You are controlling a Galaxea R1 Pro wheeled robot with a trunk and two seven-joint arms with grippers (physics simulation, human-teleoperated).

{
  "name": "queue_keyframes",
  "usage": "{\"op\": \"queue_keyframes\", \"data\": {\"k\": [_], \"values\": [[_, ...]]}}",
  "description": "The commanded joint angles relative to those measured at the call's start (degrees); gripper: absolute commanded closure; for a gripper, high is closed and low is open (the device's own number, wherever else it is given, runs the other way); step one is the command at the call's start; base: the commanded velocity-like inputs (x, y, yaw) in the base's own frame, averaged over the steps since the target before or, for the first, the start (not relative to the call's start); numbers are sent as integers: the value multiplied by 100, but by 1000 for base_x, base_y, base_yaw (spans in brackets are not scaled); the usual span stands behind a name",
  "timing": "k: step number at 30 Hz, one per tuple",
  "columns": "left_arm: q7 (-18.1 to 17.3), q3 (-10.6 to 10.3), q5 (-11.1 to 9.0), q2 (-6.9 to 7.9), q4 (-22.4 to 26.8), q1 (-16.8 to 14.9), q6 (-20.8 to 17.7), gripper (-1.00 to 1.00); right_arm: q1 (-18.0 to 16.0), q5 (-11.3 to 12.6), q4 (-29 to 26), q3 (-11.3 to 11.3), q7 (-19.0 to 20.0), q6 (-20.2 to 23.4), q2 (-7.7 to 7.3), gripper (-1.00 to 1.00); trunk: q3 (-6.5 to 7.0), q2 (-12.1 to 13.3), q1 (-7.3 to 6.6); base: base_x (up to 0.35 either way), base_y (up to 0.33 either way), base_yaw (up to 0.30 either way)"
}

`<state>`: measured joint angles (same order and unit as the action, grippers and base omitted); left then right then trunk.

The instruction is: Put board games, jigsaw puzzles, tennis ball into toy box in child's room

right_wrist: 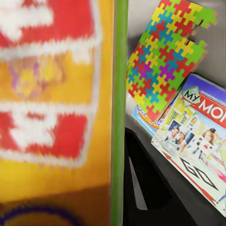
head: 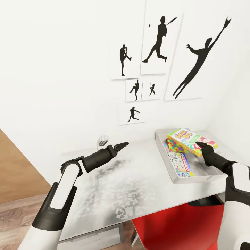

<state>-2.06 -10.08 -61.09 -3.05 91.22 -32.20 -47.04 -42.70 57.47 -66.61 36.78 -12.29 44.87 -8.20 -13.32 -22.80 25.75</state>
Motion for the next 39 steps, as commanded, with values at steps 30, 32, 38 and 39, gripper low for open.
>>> {"op": "queue_keyframes", "data": {"k": [30,32,38,39], "values": [[-43,7,18,4,9,-5,-24,-100,-317,72,982,-388,-227,-698,-73,100,-11,-12,3,0,0,0],[-42,6,18,1,9,-5,-24,-100,-317,75,979,-389,-256,-701,-78,100,-13,-12,3,0,0,0],[-47,8,18,3,9,-5,-24,-100,-323,89,976,-390,-292,-705,-83,100,-36,-12,3,0,0,0],[-51,7,18,3,9,-5,-24,-100,-323,90,975,-390,-295,-706,-83,100,-43,-12,3,0,0,0]]}}
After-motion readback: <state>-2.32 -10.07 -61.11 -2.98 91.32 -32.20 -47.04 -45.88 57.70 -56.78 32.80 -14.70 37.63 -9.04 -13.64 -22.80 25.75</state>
